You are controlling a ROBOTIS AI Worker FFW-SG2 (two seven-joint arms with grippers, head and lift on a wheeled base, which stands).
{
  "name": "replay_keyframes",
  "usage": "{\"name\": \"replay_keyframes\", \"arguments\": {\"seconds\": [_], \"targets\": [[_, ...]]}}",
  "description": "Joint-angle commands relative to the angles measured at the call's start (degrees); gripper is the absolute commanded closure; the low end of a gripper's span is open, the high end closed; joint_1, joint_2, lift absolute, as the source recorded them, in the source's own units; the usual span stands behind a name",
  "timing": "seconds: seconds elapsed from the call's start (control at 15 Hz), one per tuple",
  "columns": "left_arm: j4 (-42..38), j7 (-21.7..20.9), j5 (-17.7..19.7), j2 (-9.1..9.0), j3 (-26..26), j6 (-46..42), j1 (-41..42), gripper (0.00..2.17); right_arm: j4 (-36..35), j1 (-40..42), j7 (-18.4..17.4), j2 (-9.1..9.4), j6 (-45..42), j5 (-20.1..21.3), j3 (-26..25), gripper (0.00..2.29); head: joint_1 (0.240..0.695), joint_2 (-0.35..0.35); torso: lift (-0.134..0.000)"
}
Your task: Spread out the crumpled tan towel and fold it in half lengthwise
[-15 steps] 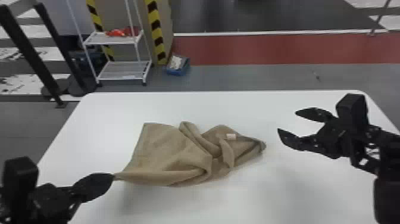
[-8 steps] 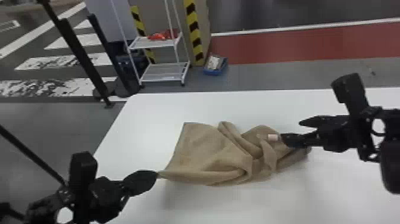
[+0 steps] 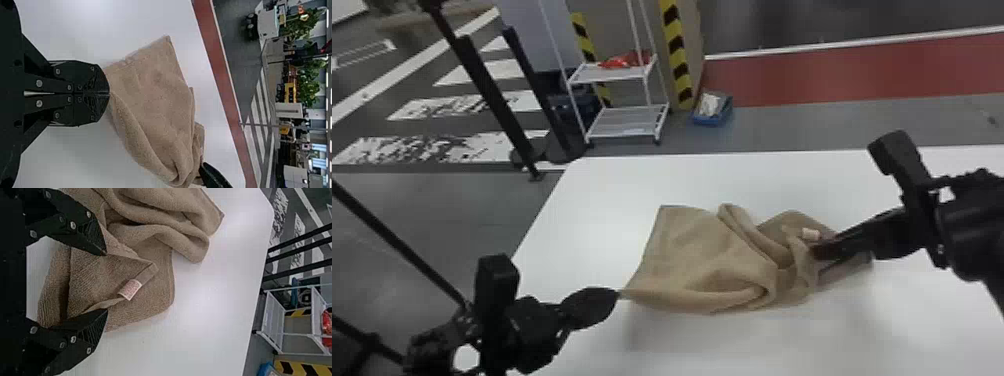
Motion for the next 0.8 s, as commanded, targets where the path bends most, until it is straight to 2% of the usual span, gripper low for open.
{"name": "replay_keyframes", "arguments": {"seconds": [0.0,0.13,0.47,0.6,0.73], "targets": [[0.0,-0.1,0.1,-0.15,0.1,0.0,0.3,1.44,0.6,-0.6,0.0,0.02,0.2,0.2,0.1,1.0,0.695,0.316,-0.124],[-0.1,-0.6,0.3,-0.15,0.3,-0.2,0.4,1.44,1.3,-1.0,0.1,0.02,1.6,1.0,0.2,1.4,0.695,0.315,-0.124],[0.1,-0.8,0.3,-0.15,0.2,-0.3,0.6,1.44,1.6,-1.2,0.5,-0.07,3.0,3.2,0.1,1.43,0.695,0.301,-0.124],[0.0,-0.8,0.2,-0.15,0.1,-0.3,0.7,1.44,1.8,-1.1,0.5,-0.07,4.6,4.2,-0.3,2.13,0.695,0.297,-0.124],[0.0,-0.8,0.2,-0.15,0.1,-0.3,0.7,1.44,-1.9,0.6,0.5,-0.15,4.2,3.0,-3.2,2.14,0.695,0.29,-0.124]]}}
